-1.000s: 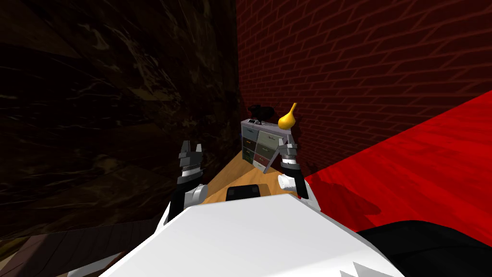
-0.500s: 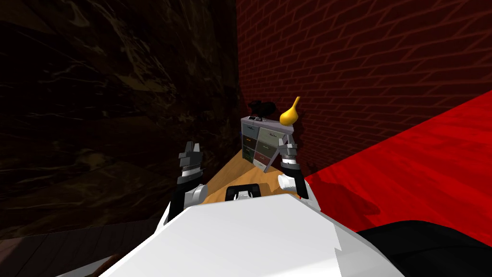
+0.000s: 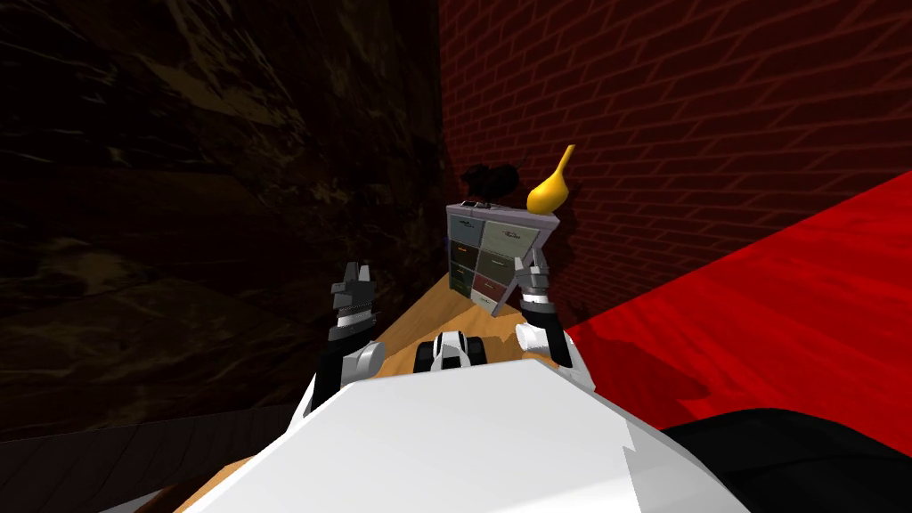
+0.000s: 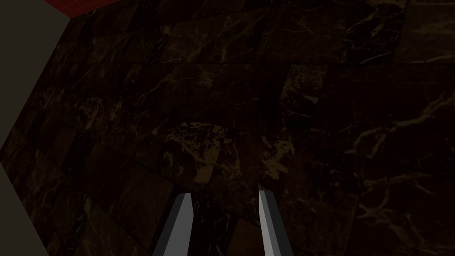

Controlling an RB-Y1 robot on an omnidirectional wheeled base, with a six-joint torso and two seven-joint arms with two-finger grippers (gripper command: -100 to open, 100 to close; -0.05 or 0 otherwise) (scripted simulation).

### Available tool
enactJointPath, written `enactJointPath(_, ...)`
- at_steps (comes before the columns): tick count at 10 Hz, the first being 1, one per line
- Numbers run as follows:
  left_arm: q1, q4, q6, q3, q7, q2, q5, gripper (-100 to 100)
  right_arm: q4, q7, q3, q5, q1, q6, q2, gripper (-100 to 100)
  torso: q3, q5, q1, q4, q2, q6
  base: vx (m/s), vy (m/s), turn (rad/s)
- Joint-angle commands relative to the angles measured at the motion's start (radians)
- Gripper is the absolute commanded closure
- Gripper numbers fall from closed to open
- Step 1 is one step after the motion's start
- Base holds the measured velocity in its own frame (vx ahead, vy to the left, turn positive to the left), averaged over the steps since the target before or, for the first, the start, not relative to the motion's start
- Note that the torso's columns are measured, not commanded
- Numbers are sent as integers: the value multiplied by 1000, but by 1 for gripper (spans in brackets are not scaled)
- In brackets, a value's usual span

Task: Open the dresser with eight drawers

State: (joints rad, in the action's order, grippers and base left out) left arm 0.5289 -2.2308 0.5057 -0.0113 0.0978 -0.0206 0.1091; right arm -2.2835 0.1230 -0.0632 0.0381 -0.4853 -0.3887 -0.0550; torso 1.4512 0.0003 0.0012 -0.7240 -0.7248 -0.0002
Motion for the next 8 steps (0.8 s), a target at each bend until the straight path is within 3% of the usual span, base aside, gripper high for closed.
enactJointPath(1, 0, 0, 0, 0, 0, 0, 0, 0, 31, -51, -8, 26, 25, 32, -55, -100, 20, 0, 1, -10, -9, 0, 16, 52, 51)
enactJointPath(7, 0, 0, 0, 0, 0, 0, 0, 0, 134, -220, -29, 125, 105, 144, -176, -100, 25, 0, -1, -14, -13, 0, 30, 84, 73)
enactJointPath(8, 0, 0, 0, 0, 0, 0, 0, 0, 134, -232, -29, 125, 105, 144, -176, -100, 25, 0, -1, -14, -12, 0, 32, 64, 26)
